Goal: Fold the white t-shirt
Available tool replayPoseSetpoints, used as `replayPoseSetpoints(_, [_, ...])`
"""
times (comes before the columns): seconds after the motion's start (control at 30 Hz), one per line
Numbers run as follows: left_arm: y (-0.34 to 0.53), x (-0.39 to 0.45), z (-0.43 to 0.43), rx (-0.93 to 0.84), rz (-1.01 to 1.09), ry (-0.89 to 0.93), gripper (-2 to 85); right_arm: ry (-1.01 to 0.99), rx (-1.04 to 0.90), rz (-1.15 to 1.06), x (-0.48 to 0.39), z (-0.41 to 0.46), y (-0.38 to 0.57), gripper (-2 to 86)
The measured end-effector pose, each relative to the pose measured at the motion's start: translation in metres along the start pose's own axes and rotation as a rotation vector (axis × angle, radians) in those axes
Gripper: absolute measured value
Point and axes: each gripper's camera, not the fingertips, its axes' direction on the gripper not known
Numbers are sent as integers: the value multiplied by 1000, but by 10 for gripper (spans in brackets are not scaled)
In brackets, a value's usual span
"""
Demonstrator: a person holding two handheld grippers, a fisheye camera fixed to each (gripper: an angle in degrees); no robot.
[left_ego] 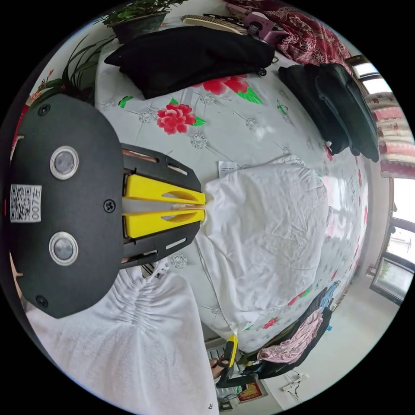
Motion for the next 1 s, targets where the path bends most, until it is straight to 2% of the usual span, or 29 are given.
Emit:
replayPoseSetpoints(0.13, [-2, -3, -3, 23, -3, -10, 3, 155, 17, -123, -24, -11, -11, 46])
replayPoseSetpoints(0.27, [0, -11, -8, 50, -55, -1, 17, 205, 36, -235, -48, -15, -19, 56])
replayPoseSetpoints(0.43, [6, -15, -6, 53, -125, 25, 27, 218, -64, -395, -81, 5, -21, 57])
replayPoseSetpoints(0.6, [13, -14, -4, 32, -156, -12, 49, 235, -179, -466, -90, 33, -19, 47])
replayPoseSetpoints(0.7, [16, -12, 2, -1, -165, -25, 57, 259, -143, -435, -85, 31, -22, 31])
replayPoseSetpoints(0.83, [14, -4, 14, -39, -189, 6, 66, 135, -152, -339, -70, 10, -35, 4])
replayPoseSetpoints(1.0, [-3, 18, 30, -60, -223, 9, 83, 4, 17, -230, -54, -45, -41, -1])
